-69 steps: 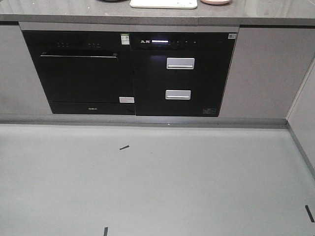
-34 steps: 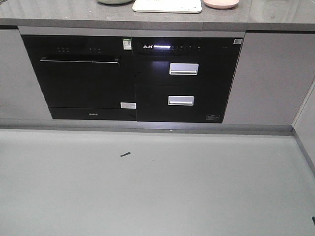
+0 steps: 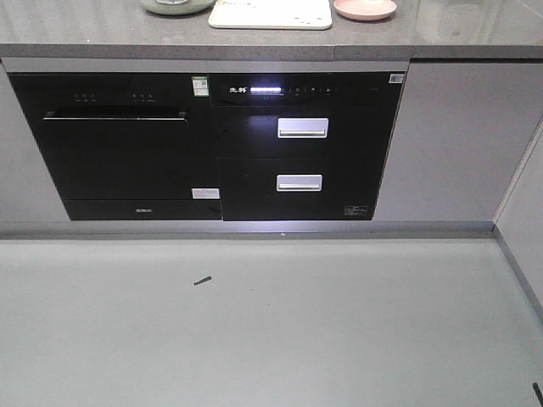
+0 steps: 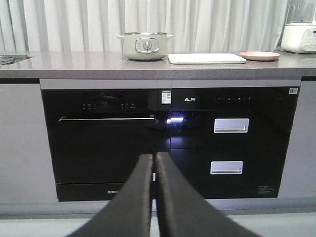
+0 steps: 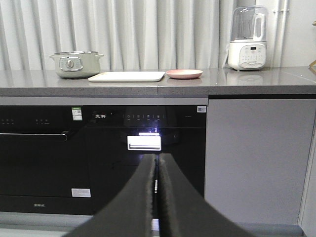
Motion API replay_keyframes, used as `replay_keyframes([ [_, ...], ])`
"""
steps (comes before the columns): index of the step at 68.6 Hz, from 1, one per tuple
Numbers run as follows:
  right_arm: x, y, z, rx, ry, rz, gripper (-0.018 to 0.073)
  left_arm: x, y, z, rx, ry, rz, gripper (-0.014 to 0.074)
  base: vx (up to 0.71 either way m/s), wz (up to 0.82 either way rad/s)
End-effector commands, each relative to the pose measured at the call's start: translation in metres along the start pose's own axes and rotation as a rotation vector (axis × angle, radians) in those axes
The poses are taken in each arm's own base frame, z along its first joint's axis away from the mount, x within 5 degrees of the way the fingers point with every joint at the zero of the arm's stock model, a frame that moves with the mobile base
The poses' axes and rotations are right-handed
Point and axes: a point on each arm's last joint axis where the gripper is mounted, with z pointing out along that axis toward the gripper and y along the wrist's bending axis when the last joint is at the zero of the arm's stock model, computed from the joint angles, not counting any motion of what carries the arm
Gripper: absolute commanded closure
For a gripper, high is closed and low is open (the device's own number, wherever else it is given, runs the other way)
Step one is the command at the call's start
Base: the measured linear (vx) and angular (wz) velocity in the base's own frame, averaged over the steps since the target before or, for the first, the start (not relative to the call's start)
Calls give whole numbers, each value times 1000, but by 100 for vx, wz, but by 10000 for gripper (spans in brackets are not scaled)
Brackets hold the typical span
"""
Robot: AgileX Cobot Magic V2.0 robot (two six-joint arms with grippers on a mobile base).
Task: Transfer vegetables to tray and serve
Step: 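Drive the base up to the counter facing the tray and pot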
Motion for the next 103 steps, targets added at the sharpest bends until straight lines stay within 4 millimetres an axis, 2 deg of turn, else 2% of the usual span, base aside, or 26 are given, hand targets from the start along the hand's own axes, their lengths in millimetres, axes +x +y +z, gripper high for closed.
replay_keyframes([
  [1,-2,0,0,4,-67,-5,561,1,0,0,5,-59,-10,602,12,-9],
  [103,-2,0,0,4,-67,-5,561,1,0,0,5,-59,-10,602,7,-2],
])
